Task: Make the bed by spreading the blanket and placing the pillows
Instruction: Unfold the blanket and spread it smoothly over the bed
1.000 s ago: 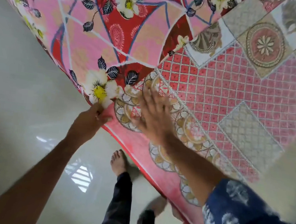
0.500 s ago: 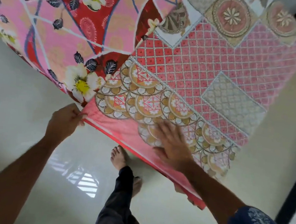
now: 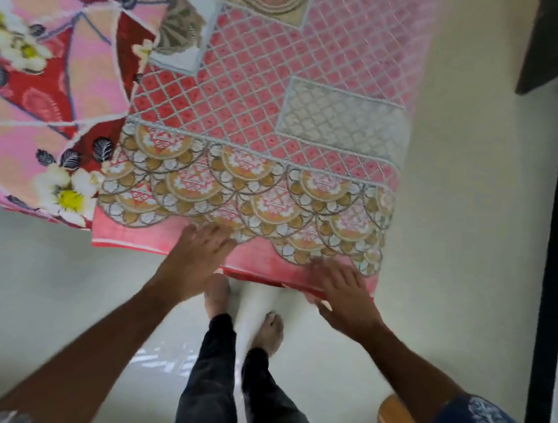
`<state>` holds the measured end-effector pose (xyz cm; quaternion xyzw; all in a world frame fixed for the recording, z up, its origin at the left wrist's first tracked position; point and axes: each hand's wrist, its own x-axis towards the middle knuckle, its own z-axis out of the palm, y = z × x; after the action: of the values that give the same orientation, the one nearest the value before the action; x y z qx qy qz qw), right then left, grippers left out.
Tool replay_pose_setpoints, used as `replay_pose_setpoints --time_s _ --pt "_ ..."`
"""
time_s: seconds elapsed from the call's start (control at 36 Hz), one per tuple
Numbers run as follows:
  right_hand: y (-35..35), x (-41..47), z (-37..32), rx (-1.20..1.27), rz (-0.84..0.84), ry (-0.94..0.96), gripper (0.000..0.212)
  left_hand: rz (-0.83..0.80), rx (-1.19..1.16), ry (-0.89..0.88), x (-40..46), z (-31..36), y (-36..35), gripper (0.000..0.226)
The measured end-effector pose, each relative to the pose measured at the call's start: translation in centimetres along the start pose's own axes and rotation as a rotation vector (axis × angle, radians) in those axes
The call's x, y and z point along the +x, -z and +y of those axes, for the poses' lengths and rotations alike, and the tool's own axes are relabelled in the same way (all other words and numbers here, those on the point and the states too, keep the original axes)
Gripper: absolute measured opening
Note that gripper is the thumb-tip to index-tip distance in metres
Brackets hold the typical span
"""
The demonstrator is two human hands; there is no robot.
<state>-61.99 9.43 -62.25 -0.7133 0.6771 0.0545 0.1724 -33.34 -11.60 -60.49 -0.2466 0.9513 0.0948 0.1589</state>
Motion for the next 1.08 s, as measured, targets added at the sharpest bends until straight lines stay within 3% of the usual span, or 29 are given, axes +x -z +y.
replay_pose_setpoints --time_s 0.06,0.14,0.31,0.47,0.56,0.64,0.75,0.83,1.08 --pt "-0.5 -0.4 0.9 -0.004 0.002 -0.140 0.080 -0.062 0.111 -0.059 1.5 1.0 -0.4 0.076" --pt "-2.2 -1.1 1.5 -0.055 -0.062 -0.134 0.095 -0.049 0.239 -0.093 3.2 1.6 -0.9 0.057" --pt "-3.2 -2.1 1.6 -0.065 0.060 -0.257 0.063 -0.004 0.297 -0.326 3.7 2.2 -1.5 0.027" --pt "-2.5 -2.6 2.5 0.022 0.136 -0.455 0.031 -0.156 0.239 -0.308 4.5 3.2 0.0 0.046" --pt "-2.7 -3.1 3.2 0.025 0.031 -0.522 0.042 -0.205 0.298 -0.296 5.0 3.4 0.3 0.039" --pt "-3.4 -3.8 3.8 0.028 -0.097 -0.573 0.055 -0.328 0.396 -0.285 5.2 3.4 0.3 0.018" --pt "-4.2 -4.5 4.1 -0.062 -0.131 -0.556 0.037 -0.433 0.460 -0.383 5.2 3.3 0.2 0.015" --pt "-4.3 -4.9 3.9 -0.101 -0.143 -0.516 0.031 -0.409 0.398 -0.456 5.1 3.3 0.0 0.022" --pt "-3.9 -7.4 2.2 -0.079 -0.073 -0.500 0.019 -0.492 0.274 -0.462 4.6 4.0 1.0 0.026"
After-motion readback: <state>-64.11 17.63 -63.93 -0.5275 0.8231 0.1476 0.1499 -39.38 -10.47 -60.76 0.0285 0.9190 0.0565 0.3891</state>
